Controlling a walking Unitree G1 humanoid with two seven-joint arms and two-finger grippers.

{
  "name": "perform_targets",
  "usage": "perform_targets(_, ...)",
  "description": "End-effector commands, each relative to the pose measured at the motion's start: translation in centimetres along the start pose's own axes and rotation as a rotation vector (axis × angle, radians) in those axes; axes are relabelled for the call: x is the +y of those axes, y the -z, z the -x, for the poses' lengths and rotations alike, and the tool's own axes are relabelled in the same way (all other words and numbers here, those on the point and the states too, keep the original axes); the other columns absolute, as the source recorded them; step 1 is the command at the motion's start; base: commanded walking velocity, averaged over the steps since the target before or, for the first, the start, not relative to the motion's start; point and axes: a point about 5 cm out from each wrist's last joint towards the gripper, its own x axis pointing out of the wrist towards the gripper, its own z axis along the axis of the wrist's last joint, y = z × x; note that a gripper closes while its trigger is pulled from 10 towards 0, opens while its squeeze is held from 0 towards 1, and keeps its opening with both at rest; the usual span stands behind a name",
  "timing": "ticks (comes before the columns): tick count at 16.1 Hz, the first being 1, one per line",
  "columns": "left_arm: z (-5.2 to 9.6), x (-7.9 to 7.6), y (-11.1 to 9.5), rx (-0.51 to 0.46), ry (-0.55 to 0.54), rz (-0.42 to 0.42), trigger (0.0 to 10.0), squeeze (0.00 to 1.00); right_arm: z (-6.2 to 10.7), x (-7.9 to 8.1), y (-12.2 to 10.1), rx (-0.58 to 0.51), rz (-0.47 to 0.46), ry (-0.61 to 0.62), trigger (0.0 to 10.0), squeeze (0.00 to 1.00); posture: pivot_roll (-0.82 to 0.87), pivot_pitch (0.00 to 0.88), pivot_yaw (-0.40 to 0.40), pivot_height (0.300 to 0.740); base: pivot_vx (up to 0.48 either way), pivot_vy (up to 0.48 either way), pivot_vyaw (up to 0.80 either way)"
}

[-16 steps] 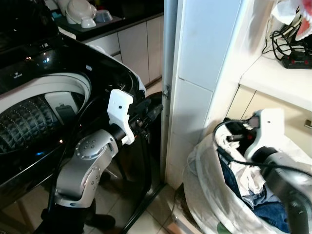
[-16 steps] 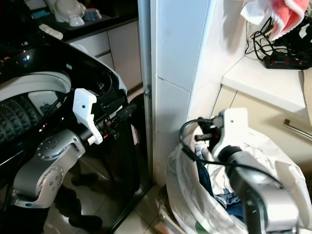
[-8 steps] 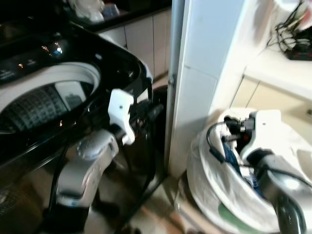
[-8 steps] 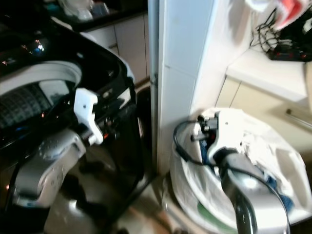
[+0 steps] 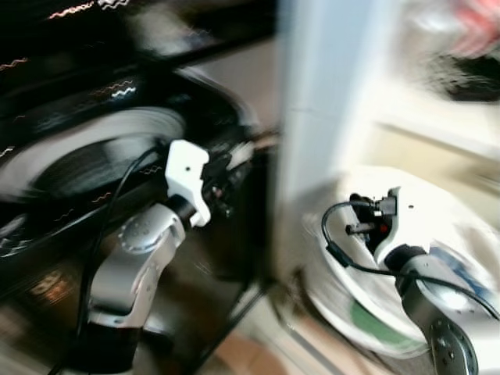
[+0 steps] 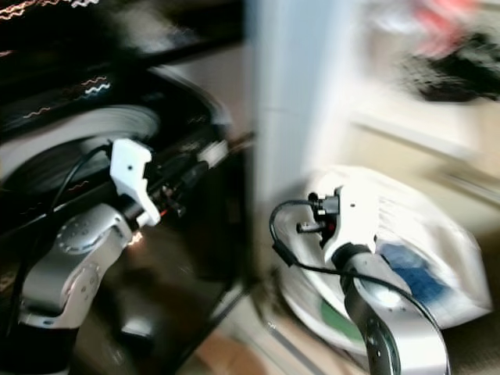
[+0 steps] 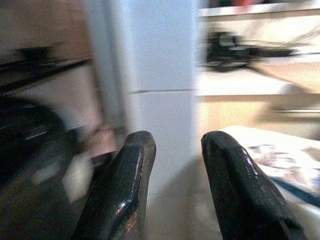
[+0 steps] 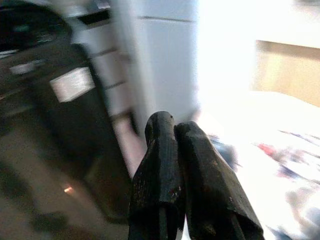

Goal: Clothes washing

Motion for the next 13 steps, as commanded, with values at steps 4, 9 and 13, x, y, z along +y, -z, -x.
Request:
perform_targets(4,-0.2,-0.4,0.3,0.007,0.015,-0.013,10.0,0.0,0.3,-0.2,0.2,0.014,-0.026,0.019,10.0,0.0,-0.14,0.0,0.059,0.74,0.0,0.0,-0.78)
perform_targets(9,-0.2,0.4,0.4,-0.018,-0.068,0.003,10.0,0.0,-0.2,0.2,-0.3,-0.003,0.037,-0.035,10.0,0.0,-0.14,0.0,0.056,0.74,0.0,0.0,-0.32)
perform_targets(13,1.1,0.4,1.4,0.01,-0.106,0.047,10.0,0.0,-0.5,0.7,0.1,0.037,0.145,-0.103,10.0,0.0,-0.12,0.0,0.026,0.74,0.275,0.0,0.37)
